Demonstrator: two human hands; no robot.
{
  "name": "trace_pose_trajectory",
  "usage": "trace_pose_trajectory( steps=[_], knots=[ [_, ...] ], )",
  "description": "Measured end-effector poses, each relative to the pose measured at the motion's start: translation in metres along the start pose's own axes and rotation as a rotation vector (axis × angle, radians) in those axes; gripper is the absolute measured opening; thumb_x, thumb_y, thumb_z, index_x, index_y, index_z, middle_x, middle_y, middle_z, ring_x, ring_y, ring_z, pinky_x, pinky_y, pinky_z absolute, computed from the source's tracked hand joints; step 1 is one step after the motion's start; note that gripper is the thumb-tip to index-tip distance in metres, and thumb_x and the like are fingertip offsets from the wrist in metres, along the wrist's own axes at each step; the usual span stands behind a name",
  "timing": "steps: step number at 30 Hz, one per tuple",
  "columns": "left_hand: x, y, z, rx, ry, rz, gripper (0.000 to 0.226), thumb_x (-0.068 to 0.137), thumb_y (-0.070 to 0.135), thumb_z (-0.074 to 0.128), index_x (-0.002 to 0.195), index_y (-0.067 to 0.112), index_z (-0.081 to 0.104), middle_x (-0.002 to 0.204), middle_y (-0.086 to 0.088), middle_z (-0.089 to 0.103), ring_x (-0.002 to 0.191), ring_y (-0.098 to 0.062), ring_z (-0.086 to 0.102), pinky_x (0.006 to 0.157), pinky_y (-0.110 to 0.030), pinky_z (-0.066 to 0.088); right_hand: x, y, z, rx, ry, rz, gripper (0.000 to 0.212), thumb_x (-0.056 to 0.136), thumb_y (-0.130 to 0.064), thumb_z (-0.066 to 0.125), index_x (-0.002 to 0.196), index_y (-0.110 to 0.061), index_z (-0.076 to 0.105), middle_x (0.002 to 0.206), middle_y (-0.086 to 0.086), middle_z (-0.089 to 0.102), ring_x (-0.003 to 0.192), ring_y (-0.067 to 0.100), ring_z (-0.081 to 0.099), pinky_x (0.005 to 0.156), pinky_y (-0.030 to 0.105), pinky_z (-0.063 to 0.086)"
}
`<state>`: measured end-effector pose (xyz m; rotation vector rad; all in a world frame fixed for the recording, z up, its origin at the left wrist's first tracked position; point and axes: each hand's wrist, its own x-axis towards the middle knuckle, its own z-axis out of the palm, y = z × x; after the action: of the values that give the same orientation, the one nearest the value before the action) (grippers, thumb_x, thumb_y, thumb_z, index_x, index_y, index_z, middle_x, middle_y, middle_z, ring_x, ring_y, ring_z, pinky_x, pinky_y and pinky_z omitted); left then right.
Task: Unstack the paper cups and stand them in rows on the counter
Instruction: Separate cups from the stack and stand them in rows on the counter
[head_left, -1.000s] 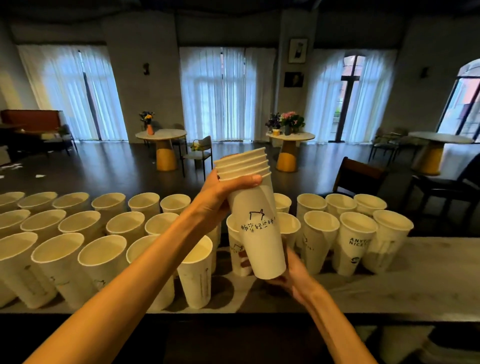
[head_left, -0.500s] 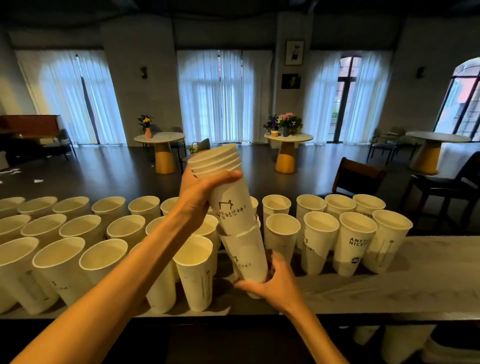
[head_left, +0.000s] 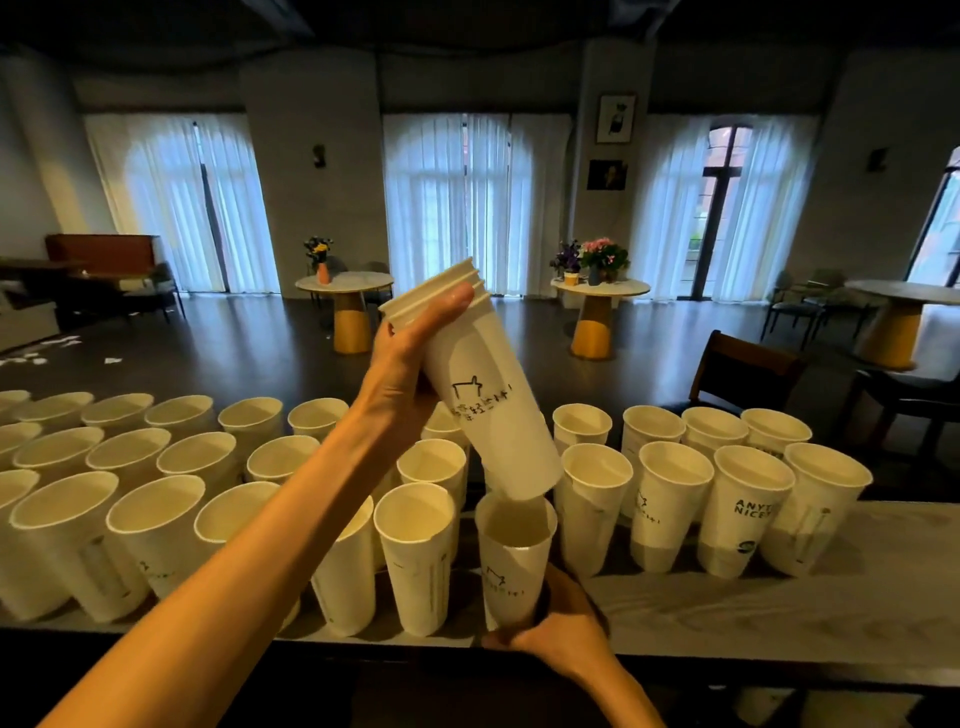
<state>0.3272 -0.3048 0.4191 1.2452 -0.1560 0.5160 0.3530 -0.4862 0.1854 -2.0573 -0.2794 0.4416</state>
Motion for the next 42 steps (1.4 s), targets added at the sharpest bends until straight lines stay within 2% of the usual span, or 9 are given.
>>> trace_pose_trajectory(
  steps=[4,6,10,13,19,25,33,38,42],
  knots=[
    [-0.003,-0.012,0.042,0.061,-0.102,0.009,0.080,0.057,0.046,0.079,0.127,0.013,0.058,0.103,-0.010,0.070,0.090,-0.021,0.068,0.075,-0.035,0.057,-0.016,-0.008,-0.044,-0.170,-0.076,-0.027,0.083,0.065,-0.031,0.090,0.131,-0.041,0.042,0.130,-0.018,0.048,0.134,0.009,0.040,0.116,0.037,0.033],
    [-0.005,-0.023,0.064,0.081,-0.171,-0.023,0.084,0.052,0.043,0.083,0.126,0.010,0.058,0.104,-0.008,0.073,0.090,-0.020,0.071,0.074,-0.032,0.058,-0.028,-0.008,-0.069,-0.208,-0.067,-0.040,0.060,0.078,-0.030,0.080,0.130,-0.033,0.051,0.132,-0.004,0.056,0.129,0.019,0.051,0.111,0.044,0.041],
    [-0.014,-0.055,0.098,0.099,-0.320,-0.164,0.083,0.042,0.039,0.090,0.115,0.012,0.062,0.100,-0.005,0.074,0.088,-0.017,0.071,0.073,-0.029,0.059,-0.057,-0.006,-0.115,0.458,-0.016,-0.129,0.103,0.051,-0.046,0.093,0.129,0.006,0.052,0.098,0.018,0.070,0.075,0.008,0.071,0.082,0.023,0.055],
    [-0.019,-0.075,0.111,0.063,-0.416,-0.296,0.075,0.049,0.034,0.086,0.116,0.009,0.063,0.099,-0.010,0.071,0.087,-0.020,0.069,0.075,-0.032,0.058,-0.072,-0.030,-0.127,0.709,-0.151,-0.467,0.091,0.087,-0.046,0.067,0.134,0.024,0.034,0.124,0.036,0.059,0.121,0.030,0.060,0.105,0.035,0.046],
    [-0.016,-0.090,0.115,0.247,-0.275,-0.212,0.083,0.039,0.045,0.087,0.114,0.018,0.064,0.104,-0.002,0.072,0.095,-0.016,0.068,0.077,-0.031,0.058,-0.057,-0.013,-0.139,0.396,0.088,-0.172,0.129,0.023,-0.069,0.089,0.129,-0.010,0.045,0.109,0.008,0.070,0.097,0.024,0.069,0.075,0.035,0.058],
    [-0.009,-0.089,0.109,0.279,-0.056,-0.076,0.091,0.038,0.046,0.089,0.119,0.024,0.054,0.116,-0.001,0.067,0.105,-0.019,0.066,0.084,-0.037,0.059,-0.036,0.013,-0.115,0.182,0.204,-0.172,0.076,0.050,-0.053,0.091,0.112,-0.048,0.047,0.111,-0.020,0.062,0.105,0.004,0.061,0.078,0.020,0.053],
    [0.002,-0.051,0.102,0.107,0.053,-0.018,0.085,0.060,0.035,0.085,0.135,0.019,0.048,0.118,-0.011,0.065,0.104,-0.026,0.067,0.082,-0.041,0.060,-0.013,0.054,-0.101,0.164,0.090,-0.061,0.101,0.042,-0.055,0.093,0.130,-0.034,0.048,0.126,-0.013,0.059,0.118,0.009,0.056,0.100,0.033,0.049],
    [-0.007,-0.047,0.112,0.100,0.024,-0.030,0.090,0.051,0.046,0.083,0.132,0.020,0.054,0.117,-0.011,0.067,0.099,-0.023,0.068,0.076,-0.035,0.058,-0.013,0.049,-0.105,0.141,0.032,-0.069,0.076,0.063,-0.032,0.091,0.123,-0.038,0.046,0.120,-0.013,0.056,0.117,0.010,0.052,0.101,0.028,0.043],
    [-0.011,-0.051,0.121,0.116,-0.046,-0.041,0.083,0.053,0.046,0.082,0.128,0.021,0.058,0.110,-0.005,0.069,0.100,-0.023,0.068,0.078,-0.035,0.058,-0.015,0.055,-0.108,0.074,-0.031,-0.049,0.104,0.054,-0.036,0.095,0.142,-0.036,0.038,0.134,-0.018,0.049,0.134,0.015,0.045,0.110,0.035,0.040]
  ],
)
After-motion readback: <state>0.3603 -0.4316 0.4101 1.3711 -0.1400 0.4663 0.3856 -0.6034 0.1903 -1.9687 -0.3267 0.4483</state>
